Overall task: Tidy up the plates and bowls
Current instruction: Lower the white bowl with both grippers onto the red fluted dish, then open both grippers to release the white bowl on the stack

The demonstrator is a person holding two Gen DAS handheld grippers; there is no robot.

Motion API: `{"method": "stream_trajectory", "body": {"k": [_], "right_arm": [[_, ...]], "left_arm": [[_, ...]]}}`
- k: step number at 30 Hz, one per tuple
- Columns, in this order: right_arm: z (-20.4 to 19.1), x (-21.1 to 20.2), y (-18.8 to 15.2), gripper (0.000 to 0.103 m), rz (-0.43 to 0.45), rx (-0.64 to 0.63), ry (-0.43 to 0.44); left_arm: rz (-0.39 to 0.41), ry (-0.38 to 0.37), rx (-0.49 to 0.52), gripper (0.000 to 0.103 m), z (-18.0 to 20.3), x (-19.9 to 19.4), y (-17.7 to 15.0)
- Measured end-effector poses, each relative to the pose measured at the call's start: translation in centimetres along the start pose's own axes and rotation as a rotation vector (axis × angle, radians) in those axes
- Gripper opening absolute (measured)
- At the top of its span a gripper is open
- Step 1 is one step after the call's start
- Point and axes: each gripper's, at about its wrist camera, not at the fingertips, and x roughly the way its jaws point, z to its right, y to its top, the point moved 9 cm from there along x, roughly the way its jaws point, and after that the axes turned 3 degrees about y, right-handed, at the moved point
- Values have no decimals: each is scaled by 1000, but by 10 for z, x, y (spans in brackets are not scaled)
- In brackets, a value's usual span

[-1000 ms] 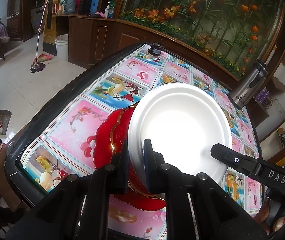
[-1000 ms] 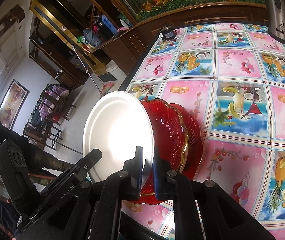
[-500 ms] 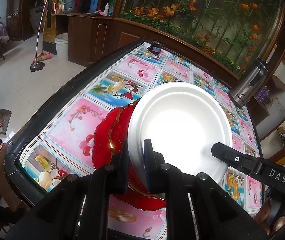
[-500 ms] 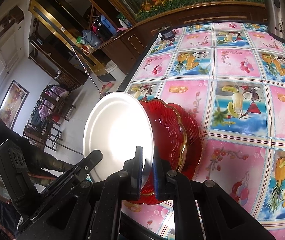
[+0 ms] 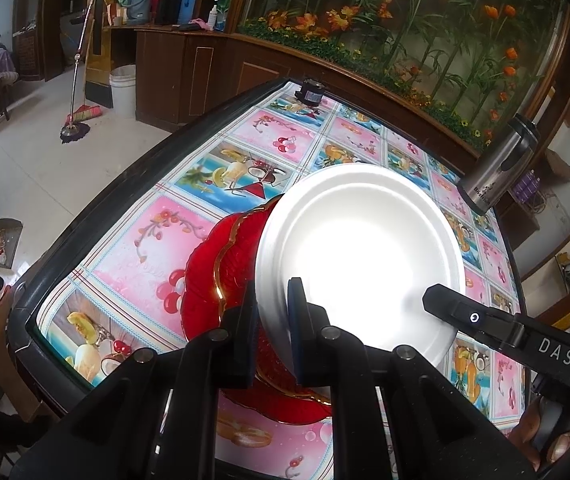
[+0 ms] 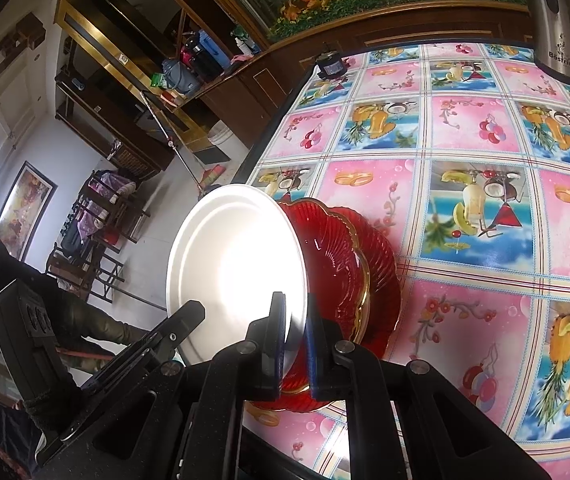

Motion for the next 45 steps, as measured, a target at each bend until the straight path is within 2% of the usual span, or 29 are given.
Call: {"method": "stream_trajectory", "body": {"k": [9, 25, 29, 31, 33, 35, 36, 40, 44, 45], "right_arm": [[4, 7, -2, 9, -24, 4, -16], [3, 14, 2, 14, -34, -16, -62], [3, 10, 4, 39, -15, -22, -70], [2, 8, 6, 42, -4, -28, -78], [2, 6, 7, 48, 5, -34, -77], [0, 3, 8, 60, 17, -36, -71], [-1, 2, 8, 62, 22, -38, -69], [-6, -6, 9, 82, 50, -57, -47], [-11, -23, 11, 93, 107, -84, -45], [-12, -29, 11, 95, 122, -99, -46]], "left_arm": [[-29, 9, -10, 12, 0, 7, -3], [-35, 50, 13, 12, 0, 13, -3], [-36, 69, 2, 13, -3, 13, -3], [-30, 81, 0, 16, -5, 11, -3], [-25, 84, 1, 33, -5, 9, -3], [-12, 88, 4, 45, -4, 6, -2], [2, 95, 7, 46, -4, 3, 0], [27, 108, 10, 46, -4, -6, 2], [76, 120, 23, 61, -4, -21, 4], [87, 122, 30, 61, -3, -24, 4]]}}
